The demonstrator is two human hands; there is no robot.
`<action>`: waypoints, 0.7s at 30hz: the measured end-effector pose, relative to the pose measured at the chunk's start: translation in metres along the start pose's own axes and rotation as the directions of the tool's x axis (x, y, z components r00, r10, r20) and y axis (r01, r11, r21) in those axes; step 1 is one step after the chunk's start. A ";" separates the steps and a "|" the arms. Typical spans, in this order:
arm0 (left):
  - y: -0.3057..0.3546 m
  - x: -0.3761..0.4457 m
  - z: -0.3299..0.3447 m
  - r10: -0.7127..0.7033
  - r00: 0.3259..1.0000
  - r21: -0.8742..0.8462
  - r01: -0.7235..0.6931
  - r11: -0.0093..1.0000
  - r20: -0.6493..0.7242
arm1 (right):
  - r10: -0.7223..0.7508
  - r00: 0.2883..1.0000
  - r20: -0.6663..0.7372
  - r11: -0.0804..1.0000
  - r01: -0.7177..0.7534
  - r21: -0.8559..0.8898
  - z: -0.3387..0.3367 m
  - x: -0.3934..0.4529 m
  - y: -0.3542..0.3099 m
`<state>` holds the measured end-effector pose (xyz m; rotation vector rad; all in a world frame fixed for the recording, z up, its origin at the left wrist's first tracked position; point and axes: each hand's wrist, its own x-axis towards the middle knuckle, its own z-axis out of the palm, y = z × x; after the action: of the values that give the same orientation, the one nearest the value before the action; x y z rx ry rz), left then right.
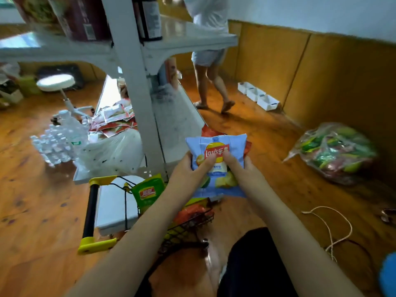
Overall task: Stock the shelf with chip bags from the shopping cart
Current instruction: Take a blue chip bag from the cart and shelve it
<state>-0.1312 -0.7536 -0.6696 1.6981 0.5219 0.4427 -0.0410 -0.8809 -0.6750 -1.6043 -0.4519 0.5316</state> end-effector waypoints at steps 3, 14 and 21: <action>0.025 -0.013 0.044 0.028 0.996 -0.109 -0.019 0.994 0.081 | -0.020 0.999 -0.032 0.998 0.022 0.062 -0.046 -0.027 -0.015; 0.072 -0.077 0.177 0.113 0.877 -0.221 -0.009 0.975 0.466 | -0.029 0.891 -0.453 0.997 0.059 0.052 -0.163 -0.158 -0.026; 0.099 -0.140 0.241 0.217 0.638 -0.244 -0.047 0.969 0.739 | -0.028 0.627 -0.778 0.999 0.003 -0.033 -0.192 -0.262 -0.028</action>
<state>-0.1023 -1.0428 -0.6175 1.5497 -0.2790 -0.1511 -0.1415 -1.1847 -0.6142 -1.6831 0.2009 -0.2308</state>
